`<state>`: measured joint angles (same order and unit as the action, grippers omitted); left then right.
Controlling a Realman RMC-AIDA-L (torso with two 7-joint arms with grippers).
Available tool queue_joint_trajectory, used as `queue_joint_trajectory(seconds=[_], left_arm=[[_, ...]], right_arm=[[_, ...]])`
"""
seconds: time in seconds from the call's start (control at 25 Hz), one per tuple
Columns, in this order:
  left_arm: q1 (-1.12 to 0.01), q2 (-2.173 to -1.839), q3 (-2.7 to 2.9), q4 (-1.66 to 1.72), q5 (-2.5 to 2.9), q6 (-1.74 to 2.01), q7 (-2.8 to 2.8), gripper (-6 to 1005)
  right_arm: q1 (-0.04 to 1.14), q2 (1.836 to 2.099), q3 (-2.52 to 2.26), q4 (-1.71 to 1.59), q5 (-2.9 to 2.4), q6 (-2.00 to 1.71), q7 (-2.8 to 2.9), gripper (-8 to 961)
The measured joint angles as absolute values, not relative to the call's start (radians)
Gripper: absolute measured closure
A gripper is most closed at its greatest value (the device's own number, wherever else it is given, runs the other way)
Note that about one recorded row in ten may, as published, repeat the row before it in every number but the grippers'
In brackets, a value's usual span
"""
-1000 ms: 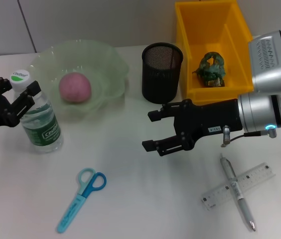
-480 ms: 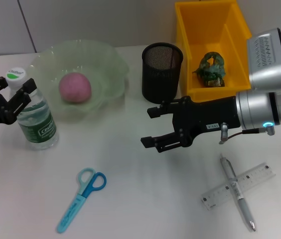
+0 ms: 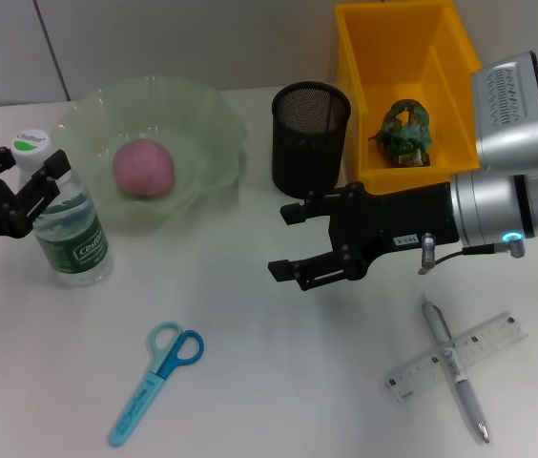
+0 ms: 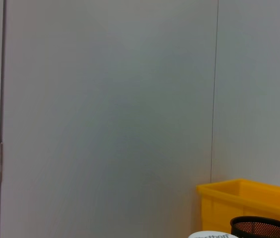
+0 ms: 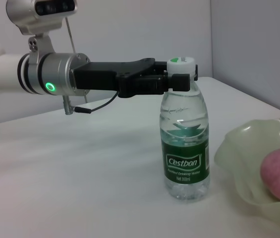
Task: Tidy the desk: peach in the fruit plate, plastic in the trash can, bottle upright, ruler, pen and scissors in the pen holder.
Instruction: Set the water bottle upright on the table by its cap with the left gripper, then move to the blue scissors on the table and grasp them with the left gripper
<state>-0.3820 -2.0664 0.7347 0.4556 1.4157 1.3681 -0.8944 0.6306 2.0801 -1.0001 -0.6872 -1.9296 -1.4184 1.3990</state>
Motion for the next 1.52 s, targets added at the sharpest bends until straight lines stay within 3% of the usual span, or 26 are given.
queue_joint_trajectory(seconds=[0.8, 1.36, 1.52], left_arm=[[-0.381, -2.068, 0.733, 0.454, 1.412, 1.354, -0.907, 575], [-0.368, -2.061, 0.733, 0.472, 1.394, 1.405, -0.948, 220], [-0.332, -2.057, 0.740, 0.571, 1.395, 1.452, -1.123, 205]], right_arm=[[0.630, 2.080, -1.000, -0.691, -1.930, -1.417, 1.405, 136], [0.630, 2.078, -0.999, -0.693, -1.932, -1.417, 1.410, 137], [0.630, 2.078, -0.996, -0.694, -1.928, -1.420, 1.410, 137]])
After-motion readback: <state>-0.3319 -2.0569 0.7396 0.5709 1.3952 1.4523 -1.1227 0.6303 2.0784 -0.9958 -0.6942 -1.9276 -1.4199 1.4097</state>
